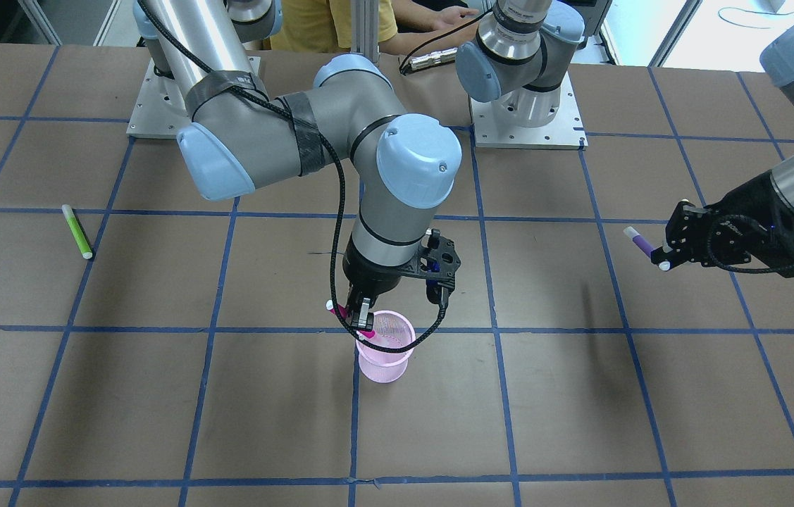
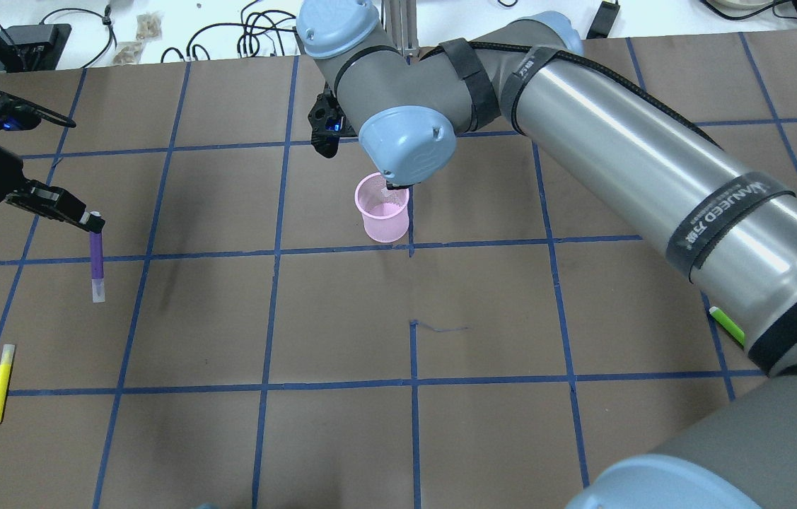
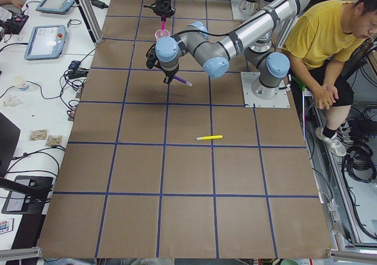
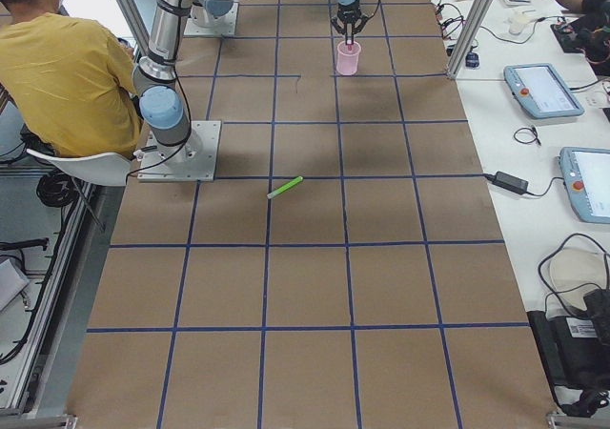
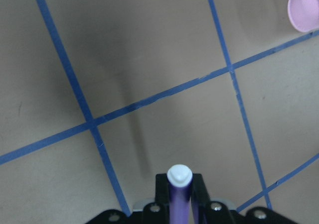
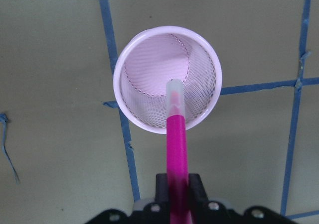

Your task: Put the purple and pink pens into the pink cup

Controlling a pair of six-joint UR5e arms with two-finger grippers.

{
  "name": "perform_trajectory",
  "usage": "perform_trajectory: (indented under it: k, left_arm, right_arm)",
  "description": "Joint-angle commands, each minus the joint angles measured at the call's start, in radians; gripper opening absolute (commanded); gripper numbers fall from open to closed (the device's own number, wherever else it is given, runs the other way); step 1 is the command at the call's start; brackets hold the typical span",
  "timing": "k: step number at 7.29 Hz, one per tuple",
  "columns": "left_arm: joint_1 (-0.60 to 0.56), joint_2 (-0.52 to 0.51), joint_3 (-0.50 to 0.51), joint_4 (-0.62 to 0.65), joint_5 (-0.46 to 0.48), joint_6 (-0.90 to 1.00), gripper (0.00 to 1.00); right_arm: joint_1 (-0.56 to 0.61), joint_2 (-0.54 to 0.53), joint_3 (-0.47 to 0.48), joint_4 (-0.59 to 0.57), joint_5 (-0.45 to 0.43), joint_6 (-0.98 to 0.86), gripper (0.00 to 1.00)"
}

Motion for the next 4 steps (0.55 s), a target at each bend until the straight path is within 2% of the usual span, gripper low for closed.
perform_trajectory:
  k: [1,2,4]
  left_arm:
    - [0.007,0.016,-0.006,-0.004,-0.016,0.025,0.00]
    - [0.007,0.027,-0.005,-0.030,-0.047,0.027,0.00]
    - [0.006,0.048,0.006,-0.037,-0.064,0.026,0.00]
  right_arm:
    - [0.013,0.019,-0.001,-0.004,-0.006,0.003,0.52]
    - [0.004,0.010,-0.006,-0.001,-0.001,-0.005,0.63]
    - [-0.050,-0.038,-0.004,-0.007,0.003,0.001,0.70]
